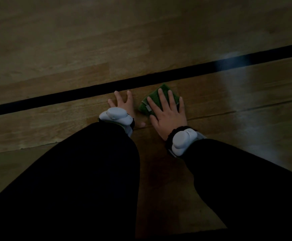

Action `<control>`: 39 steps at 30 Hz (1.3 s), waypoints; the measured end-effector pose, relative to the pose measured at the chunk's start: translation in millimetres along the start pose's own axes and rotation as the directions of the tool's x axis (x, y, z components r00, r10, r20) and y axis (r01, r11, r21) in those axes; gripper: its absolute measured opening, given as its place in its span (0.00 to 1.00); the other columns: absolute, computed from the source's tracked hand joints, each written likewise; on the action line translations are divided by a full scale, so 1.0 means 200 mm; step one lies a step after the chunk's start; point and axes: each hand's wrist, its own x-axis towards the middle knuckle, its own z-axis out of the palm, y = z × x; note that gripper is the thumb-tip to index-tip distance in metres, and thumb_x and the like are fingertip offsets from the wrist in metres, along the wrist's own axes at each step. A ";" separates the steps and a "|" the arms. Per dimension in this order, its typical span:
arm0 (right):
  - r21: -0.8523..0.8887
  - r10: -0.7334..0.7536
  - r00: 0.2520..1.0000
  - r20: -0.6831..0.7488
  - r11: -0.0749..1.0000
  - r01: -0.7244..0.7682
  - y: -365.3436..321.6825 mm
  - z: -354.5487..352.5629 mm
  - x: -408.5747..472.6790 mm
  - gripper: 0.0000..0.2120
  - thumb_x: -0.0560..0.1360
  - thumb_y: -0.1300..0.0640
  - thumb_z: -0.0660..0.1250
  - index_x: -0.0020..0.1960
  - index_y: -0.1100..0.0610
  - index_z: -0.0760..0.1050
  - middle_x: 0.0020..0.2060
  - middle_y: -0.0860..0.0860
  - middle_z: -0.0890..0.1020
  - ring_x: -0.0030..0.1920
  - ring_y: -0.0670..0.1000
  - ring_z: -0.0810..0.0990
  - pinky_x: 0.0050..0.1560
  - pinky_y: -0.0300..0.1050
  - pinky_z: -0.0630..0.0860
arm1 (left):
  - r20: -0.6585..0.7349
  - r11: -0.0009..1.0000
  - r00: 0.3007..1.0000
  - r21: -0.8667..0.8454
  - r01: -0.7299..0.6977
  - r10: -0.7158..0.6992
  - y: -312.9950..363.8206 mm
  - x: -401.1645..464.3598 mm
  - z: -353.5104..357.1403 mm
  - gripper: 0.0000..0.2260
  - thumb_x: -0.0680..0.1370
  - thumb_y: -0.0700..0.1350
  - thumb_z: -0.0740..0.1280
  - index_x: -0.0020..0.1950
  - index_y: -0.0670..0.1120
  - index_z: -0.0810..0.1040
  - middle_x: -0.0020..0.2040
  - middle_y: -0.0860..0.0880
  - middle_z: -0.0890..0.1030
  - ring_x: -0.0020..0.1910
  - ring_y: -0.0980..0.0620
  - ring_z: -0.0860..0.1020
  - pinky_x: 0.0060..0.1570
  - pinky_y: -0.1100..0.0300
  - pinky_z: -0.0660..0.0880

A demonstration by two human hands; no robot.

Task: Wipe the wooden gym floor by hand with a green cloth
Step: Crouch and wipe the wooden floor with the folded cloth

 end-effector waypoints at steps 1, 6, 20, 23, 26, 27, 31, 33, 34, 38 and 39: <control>-0.020 -0.007 0.999 0.040 1.000 0.008 0.00 -0.02 0.01 0.28 0.81 0.41 0.46 0.76 0.40 0.37 0.76 0.49 0.35 0.76 0.57 0.35 0.72 0.62 0.36 | 0.010 1.000 1.000 -0.007 -0.001 0.001 0.00 0.00 0.00 0.54 0.68 0.57 0.75 0.77 0.54 0.36 0.77 0.44 0.34 0.75 0.34 0.40 0.72 0.38 0.51; -0.092 0.014 0.932 0.361 0.995 0.021 0.00 -0.13 0.12 0.32 0.80 0.39 0.51 0.75 0.40 0.33 0.74 0.50 0.29 0.74 0.60 0.31 0.71 0.64 0.37 | 0.023 1.000 0.999 -0.001 -0.027 0.027 -0.03 0.01 -0.02 0.54 0.67 0.59 0.75 0.77 0.54 0.38 0.77 0.45 0.36 0.76 0.35 0.41 0.73 0.39 0.52; -0.129 0.099 0.961 0.256 0.989 -0.068 -0.03 -0.09 0.08 0.30 0.80 0.38 0.47 0.75 0.39 0.35 0.75 0.49 0.32 0.75 0.57 0.32 0.72 0.61 0.37 | 0.085 0.981 0.995 0.184 -0.061 0.046 -0.66 0.09 -0.17 0.56 0.66 0.57 0.76 0.77 0.54 0.35 0.76 0.42 0.34 0.75 0.32 0.41 0.71 0.36 0.52; -0.121 0.123 0.975 0.187 0.987 -0.102 -0.04 -0.07 0.06 0.29 0.80 0.38 0.47 0.75 0.39 0.36 0.76 0.48 0.33 0.76 0.56 0.33 0.73 0.60 0.37 | 0.117 0.975 0.990 0.200 -0.100 0.078 -0.67 0.10 -0.18 0.57 0.66 0.56 0.76 0.76 0.55 0.33 0.76 0.42 0.33 0.74 0.31 0.41 0.71 0.35 0.52; -0.099 0.143 0.981 0.133 0.987 -0.130 -0.04 -0.05 0.05 0.28 0.80 0.39 0.47 0.76 0.38 0.37 0.76 0.47 0.34 0.76 0.56 0.34 0.73 0.60 0.37 | 0.161 0.954 0.973 0.227 -0.198 0.164 -0.76 0.11 -0.22 0.54 0.69 0.51 0.76 0.77 0.55 0.35 0.77 0.43 0.34 0.75 0.33 0.42 0.71 0.37 0.53; -0.076 0.166 0.978 0.125 0.985 -0.157 -0.05 -0.05 0.05 0.28 0.80 0.39 0.47 0.76 0.38 0.37 0.76 0.47 0.34 0.76 0.56 0.34 0.73 0.60 0.37 | 0.158 0.945 0.968 0.235 -0.229 0.195 -0.79 0.11 -0.23 0.52 0.70 0.49 0.75 0.77 0.54 0.36 0.77 0.43 0.35 0.75 0.34 0.42 0.71 0.38 0.53; 0.072 0.346 0.934 0.095 0.933 -0.353 -0.10 -0.10 0.15 0.28 0.81 0.40 0.48 0.76 0.40 0.38 0.77 0.49 0.36 0.76 0.58 0.35 0.73 0.61 0.38 | 0.065 0.978 0.995 0.189 -0.085 0.074 -0.95 0.10 -0.17 0.57 0.67 0.51 0.77 0.77 0.51 0.35 0.77 0.43 0.35 0.75 0.33 0.41 0.71 0.38 0.52; 0.115 0.441 0.896 0.046 0.889 -0.443 -0.11 -0.12 0.23 0.28 0.81 0.41 0.48 0.77 0.42 0.41 0.77 0.52 0.38 0.76 0.59 0.37 0.73 0.63 0.39 | 0.046 0.993 0.998 0.116 -0.036 0.030 -0.99 0.12 -0.14 0.57 0.66 0.53 0.78 0.77 0.51 0.35 0.77 0.42 0.35 0.74 0.31 0.41 0.72 0.37 0.51; 0.132 0.473 0.881 0.013 0.873 -0.470 -0.11 -0.12 0.27 0.29 0.81 0.41 0.48 0.78 0.44 0.42 0.77 0.53 0.39 0.76 0.60 0.37 0.73 0.64 0.39 | 0.042 0.994 0.999 0.098 -0.037 0.033 -1.00 0.12 -0.14 0.57 0.66 0.53 0.78 0.77 0.51 0.36 0.77 0.42 0.35 0.74 0.31 0.41 0.72 0.36 0.51; 0.199 0.534 0.844 -0.057 0.834 -0.514 -0.14 -0.10 0.37 0.30 0.81 0.41 0.48 0.78 0.47 0.43 0.77 0.56 0.41 0.76 0.62 0.39 0.71 0.68 0.39 | 0.047 0.997 0.998 0.066 -0.043 0.040 -1.00 0.14 -0.15 0.58 0.65 0.52 0.78 0.77 0.52 0.36 0.77 0.43 0.35 0.74 0.30 0.41 0.71 0.35 0.51; 0.195 0.563 0.822 -0.082 0.818 -0.541 -0.15 -0.09 0.38 0.29 0.81 0.41 0.48 0.78 0.47 0.43 0.77 0.56 0.41 0.76 0.62 0.39 0.71 0.67 0.39 | 0.051 0.997 0.998 0.059 -0.045 0.042 -1.00 0.14 -0.15 0.58 0.65 0.52 0.79 0.77 0.53 0.36 0.77 0.43 0.35 0.74 0.30 0.40 0.71 0.35 0.51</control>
